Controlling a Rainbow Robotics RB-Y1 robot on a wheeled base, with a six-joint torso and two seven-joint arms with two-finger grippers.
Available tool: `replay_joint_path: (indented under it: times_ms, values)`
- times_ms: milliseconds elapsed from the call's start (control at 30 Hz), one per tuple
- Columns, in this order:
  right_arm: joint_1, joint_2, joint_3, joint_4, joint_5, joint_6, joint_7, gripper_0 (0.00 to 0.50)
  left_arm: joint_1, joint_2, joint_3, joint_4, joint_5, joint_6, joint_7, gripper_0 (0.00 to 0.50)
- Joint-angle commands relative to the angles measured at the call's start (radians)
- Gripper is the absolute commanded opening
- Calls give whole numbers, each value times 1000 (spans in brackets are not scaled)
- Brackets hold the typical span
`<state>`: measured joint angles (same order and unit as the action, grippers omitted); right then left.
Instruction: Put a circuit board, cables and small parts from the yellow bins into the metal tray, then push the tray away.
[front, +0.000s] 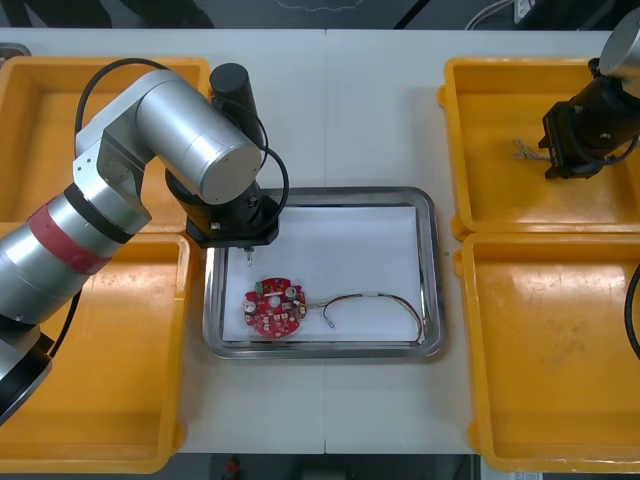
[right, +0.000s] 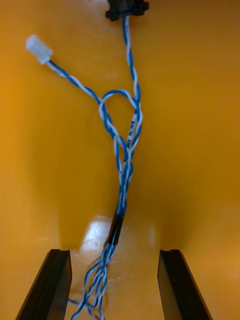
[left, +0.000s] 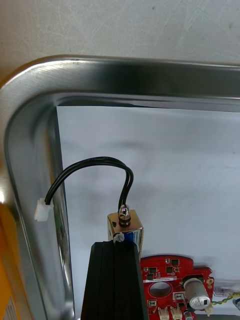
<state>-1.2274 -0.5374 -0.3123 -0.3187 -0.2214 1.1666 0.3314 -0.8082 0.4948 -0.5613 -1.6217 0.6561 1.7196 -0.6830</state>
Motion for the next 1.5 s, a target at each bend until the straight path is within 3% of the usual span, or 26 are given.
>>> replay_joint_path:
  times_ms: [33,133,167,233,333,433,533,567,600,633,667,1033,1167,1500]
  values:
    - [-54,7,-14,13,16,-35,-43,500,3,22,-19,-6,-13,-12,-29,1]
    - [-49,7,-14,27,16,-50,-43,500,3,22,-19,-6,-13,-12,-30,7]
    - [-43,7,-14,30,16,-56,-43,500,3,22,-19,-6,-15,-12,-30,41]
    - [-26,8,-13,32,16,-62,-40,500,3,22,-19,-6,-18,-17,-32,255]
    - [-12,14,9,32,16,-62,-43,500,4,22,-19,-6,-23,-17,-33,379]
    - [-7,17,13,32,11,-62,-43,500,3,24,-19,-6,-26,-14,-32,461]
    - [-3,17,15,32,2,-62,-43,500,1,27,-6,-10,-23,-3,-35,498]
    - [0,17,13,32,1,-62,-43,418,1,25,-3,-14,-21,-2,-35,500]
    - [0,17,15,32,1,-62,-43,139,1,25,3,-21,-20,3,-36,500]
    - [0,17,13,32,1,-62,-43,30,1,25,12,-30,-16,8,-36,500]
    - [0,17,13,32,1,-62,-41,0,1,25,17,-37,-15,11,-36,500]
    - [3,4,18,0,8,4,-11,0,1,25,202,-142,25,136,-93,500]
    - [5,-6,19,-102,16,127,3,0,-5,28,314,-164,42,200,-198,500]
    - [31,-13,19,-376,7,450,48,0,-20,61,518,-133,40,200,-402,500]
